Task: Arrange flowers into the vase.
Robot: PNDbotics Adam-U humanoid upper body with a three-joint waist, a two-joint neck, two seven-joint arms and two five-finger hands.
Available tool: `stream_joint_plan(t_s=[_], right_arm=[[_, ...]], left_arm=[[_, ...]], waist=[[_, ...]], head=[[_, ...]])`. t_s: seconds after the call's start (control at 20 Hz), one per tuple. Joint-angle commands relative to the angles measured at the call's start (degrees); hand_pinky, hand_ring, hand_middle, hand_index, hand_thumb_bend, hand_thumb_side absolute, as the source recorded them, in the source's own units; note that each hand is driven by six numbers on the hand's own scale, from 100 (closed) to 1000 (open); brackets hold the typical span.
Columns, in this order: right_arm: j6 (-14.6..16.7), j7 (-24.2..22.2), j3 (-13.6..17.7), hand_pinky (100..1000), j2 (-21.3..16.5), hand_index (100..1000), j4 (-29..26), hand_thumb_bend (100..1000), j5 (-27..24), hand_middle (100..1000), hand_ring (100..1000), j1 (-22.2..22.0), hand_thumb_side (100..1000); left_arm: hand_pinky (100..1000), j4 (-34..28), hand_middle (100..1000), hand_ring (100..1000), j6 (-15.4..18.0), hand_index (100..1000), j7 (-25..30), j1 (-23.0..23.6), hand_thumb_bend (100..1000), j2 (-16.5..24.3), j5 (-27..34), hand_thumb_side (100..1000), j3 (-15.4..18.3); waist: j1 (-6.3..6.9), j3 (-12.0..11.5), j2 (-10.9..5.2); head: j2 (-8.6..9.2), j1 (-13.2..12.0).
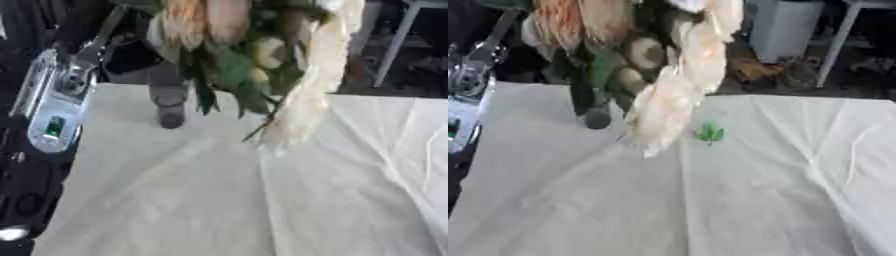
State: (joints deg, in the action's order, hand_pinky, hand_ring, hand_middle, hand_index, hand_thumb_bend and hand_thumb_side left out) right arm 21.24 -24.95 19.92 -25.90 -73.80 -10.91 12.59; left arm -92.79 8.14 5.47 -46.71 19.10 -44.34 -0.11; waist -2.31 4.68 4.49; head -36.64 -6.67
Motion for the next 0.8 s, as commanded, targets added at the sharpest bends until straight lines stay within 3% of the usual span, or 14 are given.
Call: stream_joint_plan(t_s=[0.05,0.5,0.8], right_arm=[[0.2,-0.3,0.1,879,-1.2,994,-0.4,100,-0.1,843,1000,0.7,868],[0.0,-0.6,-0.1,880,-0.9,995,-0.5,100,0.0,844,1000,0.8,869],[-0.2,-0.8,-0.2,880,-0.9,995,-0.6,100,0.0,844,1000,0.7,869]], left_arm=[[100,0.9,100,100,-1.0,225,-2.0,-3.4,100,-1.0,1.8,678,2.0],[100,4.7,100,100,-3.7,209,-8.6,-9.7,100,-4.1,9.8,699,6.6],[100,13.4,100,100,-4.4,197,-16.7,-12.7,100,-4.6,19.2,713,9.1]], waist=[[-0.12,0.2,-0.80],[0.10,0.8,-0.90],[0.29,1.5,-1.09]], head=[[0.69,-0.4],[0.82,-0.8],[0.69,-1.2]])
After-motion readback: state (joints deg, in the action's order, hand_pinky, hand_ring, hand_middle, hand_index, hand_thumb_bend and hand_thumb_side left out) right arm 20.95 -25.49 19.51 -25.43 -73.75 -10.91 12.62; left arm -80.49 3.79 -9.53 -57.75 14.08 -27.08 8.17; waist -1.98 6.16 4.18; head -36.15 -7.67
